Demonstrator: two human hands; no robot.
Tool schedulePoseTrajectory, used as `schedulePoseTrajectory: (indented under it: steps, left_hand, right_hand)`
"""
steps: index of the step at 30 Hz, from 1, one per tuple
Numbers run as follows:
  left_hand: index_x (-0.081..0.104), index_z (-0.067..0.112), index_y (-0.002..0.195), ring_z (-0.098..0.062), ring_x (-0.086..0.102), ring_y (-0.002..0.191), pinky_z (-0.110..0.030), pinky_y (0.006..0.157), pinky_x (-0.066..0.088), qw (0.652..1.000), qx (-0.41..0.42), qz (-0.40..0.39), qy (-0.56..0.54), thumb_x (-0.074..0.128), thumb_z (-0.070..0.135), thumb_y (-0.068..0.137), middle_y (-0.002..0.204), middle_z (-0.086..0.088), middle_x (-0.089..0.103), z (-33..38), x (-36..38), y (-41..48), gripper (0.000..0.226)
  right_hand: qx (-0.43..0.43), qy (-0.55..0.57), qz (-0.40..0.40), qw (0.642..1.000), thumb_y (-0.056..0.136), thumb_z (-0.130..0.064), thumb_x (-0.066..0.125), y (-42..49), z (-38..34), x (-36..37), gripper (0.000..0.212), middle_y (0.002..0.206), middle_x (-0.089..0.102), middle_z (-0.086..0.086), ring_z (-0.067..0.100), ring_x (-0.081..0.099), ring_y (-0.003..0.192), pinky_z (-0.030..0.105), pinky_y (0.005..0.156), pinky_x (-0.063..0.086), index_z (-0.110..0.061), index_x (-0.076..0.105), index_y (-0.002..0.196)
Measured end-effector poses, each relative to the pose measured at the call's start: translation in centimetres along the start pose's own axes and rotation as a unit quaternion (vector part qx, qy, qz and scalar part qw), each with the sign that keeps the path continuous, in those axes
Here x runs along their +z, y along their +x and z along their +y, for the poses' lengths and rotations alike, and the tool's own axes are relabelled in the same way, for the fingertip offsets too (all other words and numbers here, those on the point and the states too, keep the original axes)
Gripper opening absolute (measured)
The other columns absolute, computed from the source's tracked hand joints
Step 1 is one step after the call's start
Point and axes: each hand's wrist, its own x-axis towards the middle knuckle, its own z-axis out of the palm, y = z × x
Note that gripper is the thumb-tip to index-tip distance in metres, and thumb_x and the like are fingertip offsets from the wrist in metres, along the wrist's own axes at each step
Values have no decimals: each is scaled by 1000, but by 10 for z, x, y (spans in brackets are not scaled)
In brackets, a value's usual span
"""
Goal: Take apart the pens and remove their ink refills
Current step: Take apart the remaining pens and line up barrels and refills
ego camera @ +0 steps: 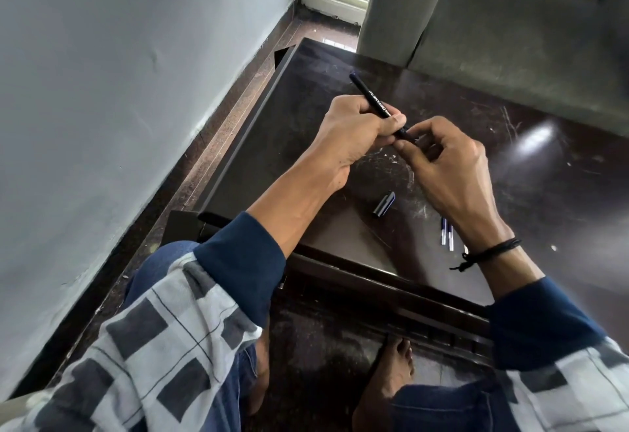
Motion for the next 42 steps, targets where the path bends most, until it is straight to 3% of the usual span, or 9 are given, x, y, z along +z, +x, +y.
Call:
schedulePoseTrajectory:
  steps: [4,7,13,20,26,32,42]
  left_hand:
    - [75,-2,93,-11,72,77,-26,77,62,1000,0,-5,1,75,1,87,83,-7,74,0,0,1,7]
    - [74,-3,94,-13,72,78,-25,77,61,1000,-1,-6,-3,75,0,86,82,-7,73,0,0,0,8]
    - [74,-2,95,-16,71,74,-33,83,62,1000,-4,-3,-4,74,1,87,81,-9,72,-1,0,0,8]
    - [74,-3,94,-16,71,76,-34,85,62,1000,-2,-1,-3,75,2,86,80,-8,72,-2,0,0,9]
    - [74,0,93,-16,73,77,-34,84,62,1000,-1,-3,-4,74,3,87,82,-8,73,-2,-1,-1,6]
    - [74,-1,94,-15,74,73,-25,74,61,1000,-1,2,-6,75,5,87,83,-10,74,0,-1,-3,9]
    - [75,1,95,-16,71,76,-35,84,62,1000,2,6,17,73,5,89,81,-7,73,0,-1,-3,8]
  right_hand:
    - [-9,1,-9,1000,97,-30,67,-1,0,-1,13,77,70,-4,18,65,70,45,67,55,-18,70,97]
    - [-6,-3,-18,1000,100,-32,62,0,0,-2,15,74,69,-8,13,64,67,43,67,54,-20,72,97]
    - [7,-7,-11,1000,90,-44,74,1,1,-4,23,79,66,-9,10,63,72,36,69,54,-26,66,102]
    - [-2,-4,-21,1000,99,-33,63,1,1,-3,14,73,69,-6,20,65,68,48,69,54,-21,70,94]
    - [-2,-5,-15,1000,93,-44,70,0,2,-2,22,75,64,-10,11,61,70,35,66,53,-25,69,105]
    - [-18,-16,-16,1000,93,-39,72,-1,4,0,22,77,64,-7,17,60,67,44,65,54,-20,67,103]
    - [-12,-24,-16,999,93,-39,72,0,3,1,21,76,64,-7,14,57,68,37,66,52,-22,72,104]
